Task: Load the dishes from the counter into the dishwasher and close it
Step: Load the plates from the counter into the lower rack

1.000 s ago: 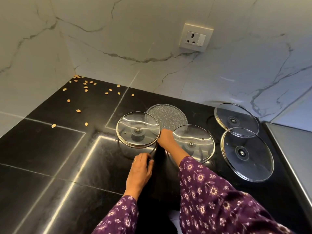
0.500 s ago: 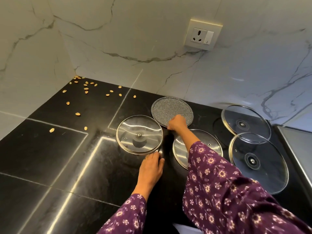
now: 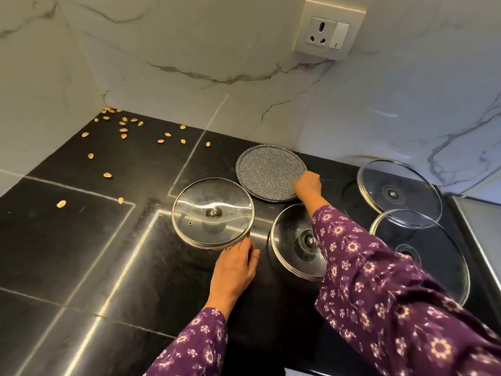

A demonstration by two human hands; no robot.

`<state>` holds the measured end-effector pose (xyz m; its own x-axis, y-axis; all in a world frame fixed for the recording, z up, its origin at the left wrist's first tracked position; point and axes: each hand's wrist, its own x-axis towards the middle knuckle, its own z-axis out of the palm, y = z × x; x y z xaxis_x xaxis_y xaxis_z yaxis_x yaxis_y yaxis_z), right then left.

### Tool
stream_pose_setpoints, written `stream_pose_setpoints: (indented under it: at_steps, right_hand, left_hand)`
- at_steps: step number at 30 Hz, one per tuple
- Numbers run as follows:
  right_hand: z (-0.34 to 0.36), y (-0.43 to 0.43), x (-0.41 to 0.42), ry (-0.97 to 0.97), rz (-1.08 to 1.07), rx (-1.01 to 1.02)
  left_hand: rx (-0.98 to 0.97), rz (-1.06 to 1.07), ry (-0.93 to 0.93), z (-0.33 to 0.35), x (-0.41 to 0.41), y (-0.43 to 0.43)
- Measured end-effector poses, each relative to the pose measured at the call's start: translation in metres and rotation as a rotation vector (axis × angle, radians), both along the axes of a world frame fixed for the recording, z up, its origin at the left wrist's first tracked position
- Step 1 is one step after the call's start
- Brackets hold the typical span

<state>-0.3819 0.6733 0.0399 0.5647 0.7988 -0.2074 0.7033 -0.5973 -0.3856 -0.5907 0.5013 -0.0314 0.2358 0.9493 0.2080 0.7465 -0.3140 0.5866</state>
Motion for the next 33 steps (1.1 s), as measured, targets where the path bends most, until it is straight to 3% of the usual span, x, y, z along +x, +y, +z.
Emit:
stream_pose_setpoints:
  at_steps: [3, 8, 10, 15, 23, 30, 33]
  right_hand:
    - [-0.003, 0.003, 0.003, 0.14, -0.177, 0.078]
    - [0.003, -0.001, 0.018, 0.681, -0.344, 0.178]
    - [0.009, 0.0, 0.021, 0.772, -0.428, 0.316]
    - [0.035, -0.01, 0.028, 0.766, -0.352, 0.493]
    - [0.076, -0.091, 0.078, 0.928, -0.329, 0.68]
    - [0.13, -0.212, 0.144, 0.715, -0.274, 0.787]
    - [0.147, -0.272, 0.178, 0.624, -0.286, 0.817]
  left_hand:
    - [-0.006, 0.004, -0.007, 0.001, 0.0, 0.0]
    - [-0.002, 0.0, 0.004, 0.001, -0.002, -0.001]
    - [-0.005, -0.007, 0.007, 0.002, -0.002, -0.001]
    - [-0.008, -0.018, 0.022, 0.005, -0.002, -0.002]
    - [0.041, -0.04, -0.003, 0.009, -0.002, -0.004]
    - [0.175, -0.064, 0.121, 0.009, 0.005, -0.02]
    - [0.155, -0.062, 0.086, 0.021, 0.029, -0.042]
